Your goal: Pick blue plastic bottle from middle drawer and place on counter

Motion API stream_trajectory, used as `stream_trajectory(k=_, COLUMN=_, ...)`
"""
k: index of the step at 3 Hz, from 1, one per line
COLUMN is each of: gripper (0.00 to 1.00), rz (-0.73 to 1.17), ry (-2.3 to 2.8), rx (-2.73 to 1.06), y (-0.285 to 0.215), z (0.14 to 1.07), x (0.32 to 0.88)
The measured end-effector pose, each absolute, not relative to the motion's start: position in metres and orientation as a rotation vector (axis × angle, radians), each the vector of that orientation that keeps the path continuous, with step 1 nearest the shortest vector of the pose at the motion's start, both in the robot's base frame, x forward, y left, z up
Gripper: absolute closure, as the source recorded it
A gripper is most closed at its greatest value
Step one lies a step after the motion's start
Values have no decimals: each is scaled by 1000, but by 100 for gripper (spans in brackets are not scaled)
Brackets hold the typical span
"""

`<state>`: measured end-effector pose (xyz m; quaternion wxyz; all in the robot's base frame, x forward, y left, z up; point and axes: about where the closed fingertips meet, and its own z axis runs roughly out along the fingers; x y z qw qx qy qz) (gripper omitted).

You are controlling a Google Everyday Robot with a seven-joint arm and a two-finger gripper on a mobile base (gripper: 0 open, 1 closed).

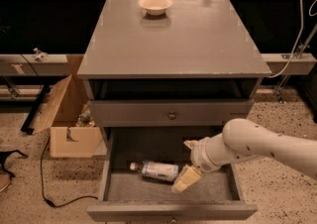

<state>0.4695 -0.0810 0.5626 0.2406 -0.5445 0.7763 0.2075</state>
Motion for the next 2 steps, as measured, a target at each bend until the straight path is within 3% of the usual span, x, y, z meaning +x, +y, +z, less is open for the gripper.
stream_trajectory(k=2, gripper=0, rz=572, ry=2060, rx=-1443, y=-55, z=509, x=508)
